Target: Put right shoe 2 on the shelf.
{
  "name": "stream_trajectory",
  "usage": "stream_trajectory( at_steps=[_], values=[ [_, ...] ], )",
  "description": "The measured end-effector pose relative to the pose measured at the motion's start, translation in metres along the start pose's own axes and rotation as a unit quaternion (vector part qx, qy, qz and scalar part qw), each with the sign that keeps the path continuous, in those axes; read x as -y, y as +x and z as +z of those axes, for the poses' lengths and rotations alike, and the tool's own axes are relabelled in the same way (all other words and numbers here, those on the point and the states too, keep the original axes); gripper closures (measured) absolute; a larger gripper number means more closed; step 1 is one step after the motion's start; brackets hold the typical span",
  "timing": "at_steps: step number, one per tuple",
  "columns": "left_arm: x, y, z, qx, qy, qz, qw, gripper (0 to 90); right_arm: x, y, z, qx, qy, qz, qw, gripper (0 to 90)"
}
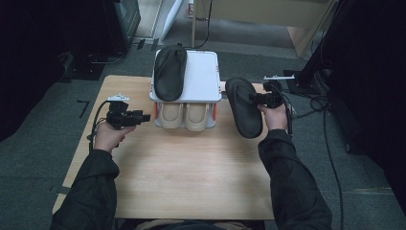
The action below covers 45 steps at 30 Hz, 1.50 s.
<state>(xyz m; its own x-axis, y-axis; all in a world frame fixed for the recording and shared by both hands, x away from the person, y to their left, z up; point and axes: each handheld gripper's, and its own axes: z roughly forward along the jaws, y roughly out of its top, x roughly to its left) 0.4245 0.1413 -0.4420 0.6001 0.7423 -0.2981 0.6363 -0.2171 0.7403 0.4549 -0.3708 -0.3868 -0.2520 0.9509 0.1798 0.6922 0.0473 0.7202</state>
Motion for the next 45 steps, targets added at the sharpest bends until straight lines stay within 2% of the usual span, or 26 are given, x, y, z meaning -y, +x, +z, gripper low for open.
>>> stream_trajectory(
  at_steps=[3, 6, 9, 11, 16, 21, 29, 32, 39, 41, 45],
  values=[
    [0.0, 0.0, 0.0, -0.004, -0.002, 0.004, 1.0, 49.1, -0.011, 0.004, -0.004, -0.001, -0.008, -0.003, 1.0, 72.2],
    [0.0, 0.002, 0.001, 0.002, -0.002, 0.0, 1.0, 49.1, -0.023, 0.008, -0.008, 0.0, -0.011, -0.01, 0.9999, 72.2],
    [0.0, 0.003, 0.002, 0.008, 0.006, 0.006, 0.9999, 49.1, -0.036, 0.013, -0.012, 0.004, -0.013, -0.014, 0.9998, 72.2],
    [0.0, 0.003, 0.003, 0.002, 0.01, 0.012, 0.9999, 49.1, -0.044, 0.016, -0.015, 0.004, -0.015, -0.016, 0.9997, 72.2],
    [-0.001, 0.002, 0.002, 0.003, 0.002, 0.015, 0.9999, 49.1, -0.066, 0.027, -0.02, -0.005, -0.024, -0.018, 0.9995, 72.2],
    [-0.002, 0.002, 0.001, 0.004, -0.003, 0.014, 0.9999, 49.3, -0.086, 0.04, -0.021, -0.003, -0.03, -0.026, 0.9992, 72.2],
    [-0.003, 0.0, 0.002, 0.009, -0.004, 0.019, 0.9998, 49.6, -0.106, 0.066, -0.002, -0.009, -0.026, -0.032, 0.9991, 72.2],
    [-0.003, 0.0, 0.001, 0.01, -0.006, 0.021, 0.9997, 49.6, -0.111, 0.075, 0.008, -0.01, -0.025, -0.042, 0.9988, 72.2],
    [-0.004, 0.0, 0.003, 0.016, -0.005, 0.021, 0.9996, 49.2, -0.115, 0.094, 0.033, -0.017, -0.011, -0.041, 0.999, 71.6],
    [-0.004, -0.001, 0.003, 0.017, -0.005, 0.024, 0.9996, 49.2, -0.116, 0.1, 0.038, -0.018, -0.008, -0.047, 0.9987, 71.5],
    [-0.004, -0.002, 0.003, 0.017, -0.008, 0.024, 0.9995, 49.2, -0.117, 0.109, 0.045, -0.022, -0.014, -0.05, 0.9984, 70.9]
  ],
)
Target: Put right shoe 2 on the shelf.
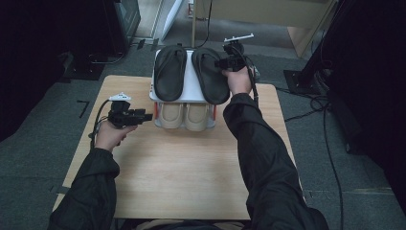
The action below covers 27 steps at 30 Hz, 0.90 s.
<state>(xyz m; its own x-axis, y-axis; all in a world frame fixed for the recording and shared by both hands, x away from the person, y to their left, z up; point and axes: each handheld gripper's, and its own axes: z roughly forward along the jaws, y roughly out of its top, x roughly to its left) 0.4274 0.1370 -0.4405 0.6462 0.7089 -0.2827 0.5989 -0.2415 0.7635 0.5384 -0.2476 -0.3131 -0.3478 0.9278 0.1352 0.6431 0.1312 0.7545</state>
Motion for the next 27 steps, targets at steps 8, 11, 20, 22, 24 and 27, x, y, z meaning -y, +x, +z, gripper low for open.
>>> stream_trajectory(
  at_steps=[8, 11, 20, 22, 24, 27],
  values=[
    [0.0, 0.0, 0.0, -0.001, 0.001, 0.003, 1.0, 49.2, 0.005, -0.001, -0.004, -0.014, -0.01, -0.021, 0.9996, 60.5],
    [0.0, 0.001, 0.0, -0.002, 0.003, 0.001, 1.0, 49.2, 0.007, -0.005, -0.02, -0.026, -0.02, -0.027, 0.9991, 59.1],
    [0.001, 0.0, -0.001, -0.004, 0.004, 0.003, 1.0, 49.2, 0.029, -0.017, -0.06, -0.042, -0.042, -0.062, 0.9964, 69.8],
    [0.001, 0.0, -0.001, -0.005, 0.005, 0.004, 1.0, 49.2, 0.036, -0.02, -0.062, -0.033, -0.039, -0.068, 0.9964, 71.5],
    [0.001, 0.0, -0.001, -0.005, 0.005, 0.005, 1.0, 49.2, 0.043, -0.024, -0.061, -0.028, -0.034, -0.069, 0.9967, 71.6],
    [0.001, -0.001, -0.001, -0.003, 0.005, 0.007, 1.0, 49.2, 0.056, -0.03, -0.055, -0.027, -0.024, -0.061, 0.9975, 71.0]
  ],
)
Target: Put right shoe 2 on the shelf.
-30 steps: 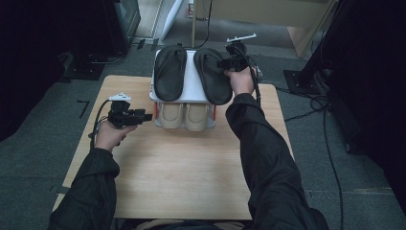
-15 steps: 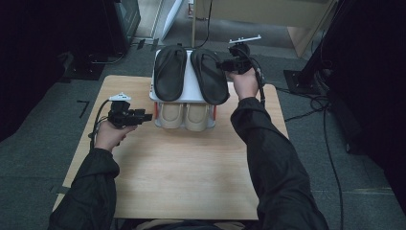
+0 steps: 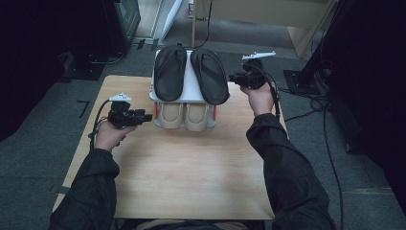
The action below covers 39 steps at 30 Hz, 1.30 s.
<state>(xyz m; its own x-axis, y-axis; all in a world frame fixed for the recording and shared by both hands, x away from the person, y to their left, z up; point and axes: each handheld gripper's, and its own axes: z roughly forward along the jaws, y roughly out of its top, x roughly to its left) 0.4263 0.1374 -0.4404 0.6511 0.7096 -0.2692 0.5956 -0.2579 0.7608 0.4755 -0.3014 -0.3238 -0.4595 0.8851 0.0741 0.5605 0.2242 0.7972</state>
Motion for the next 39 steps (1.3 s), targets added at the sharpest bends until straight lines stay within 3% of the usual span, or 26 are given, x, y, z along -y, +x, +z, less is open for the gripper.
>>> stream_trajectory(
  at_steps=[5, 7, 19, 22, 27, 39],
  values=[
    [0.0, 0.0, -0.001, 0.001, -0.003, -0.001, 1.0, 49.3, 0.013, 0.001, 0.011, -0.01, 0.012, 0.01, 0.9998, 71.4],
    [0.0, 0.0, -0.001, 0.0, -0.003, -0.001, 1.0, 49.3, 0.014, 0.003, 0.013, -0.014, 0.005, 0.011, 0.9998, 71.5],
    [0.0, 0.001, -0.001, 0.001, -0.002, -0.003, 1.0, 49.3, 0.008, 0.013, 0.026, -0.027, -0.006, 0.015, 0.9995, 69.6],
    [0.0, 0.001, -0.001, 0.001, -0.001, -0.002, 1.0, 49.3, 0.006, 0.012, 0.03, -0.014, -0.009, 0.003, 0.9998, 66.7],
    [0.001, 0.001, -0.001, 0.001, -0.001, -0.002, 1.0, 49.3, -0.003, 0.005, 0.038, -0.009, -0.023, 0.013, 0.9996, 66.1],
    [0.003, 0.002, -0.003, -0.001, 0.0, -0.004, 1.0, 49.3, -0.013, 0.018, 0.046, -0.022, -0.016, -0.001, 0.9996, 63.9]
  ],
)
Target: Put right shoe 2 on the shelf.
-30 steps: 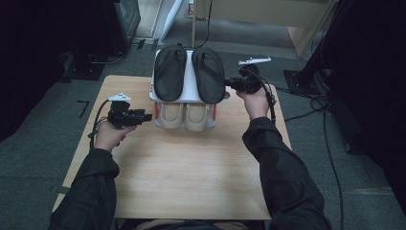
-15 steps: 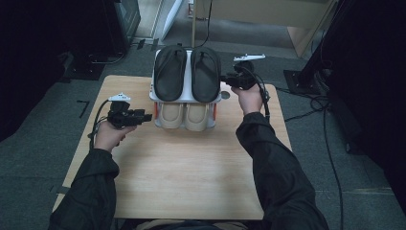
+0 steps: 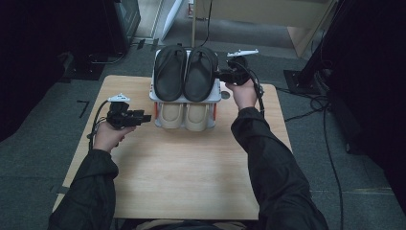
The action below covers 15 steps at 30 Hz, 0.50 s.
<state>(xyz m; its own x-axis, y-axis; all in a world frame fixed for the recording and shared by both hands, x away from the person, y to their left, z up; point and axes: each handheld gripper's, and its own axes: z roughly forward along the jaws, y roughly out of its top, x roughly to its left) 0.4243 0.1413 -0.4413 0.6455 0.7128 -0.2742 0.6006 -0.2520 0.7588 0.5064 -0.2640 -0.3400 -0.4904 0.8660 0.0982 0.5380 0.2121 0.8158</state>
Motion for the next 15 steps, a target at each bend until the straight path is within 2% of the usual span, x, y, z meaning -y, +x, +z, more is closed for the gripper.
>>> stream_trajectory(
  at_steps=[15],
  values=[
    [0.0014, -0.0015, 0.0012, 0.002, 0.005, 0.001, 1.0, 49.2, -0.0001, -0.0033, 0.0033, -0.001, -0.001, 0.003, 1.0, 59.7]
  ],
)
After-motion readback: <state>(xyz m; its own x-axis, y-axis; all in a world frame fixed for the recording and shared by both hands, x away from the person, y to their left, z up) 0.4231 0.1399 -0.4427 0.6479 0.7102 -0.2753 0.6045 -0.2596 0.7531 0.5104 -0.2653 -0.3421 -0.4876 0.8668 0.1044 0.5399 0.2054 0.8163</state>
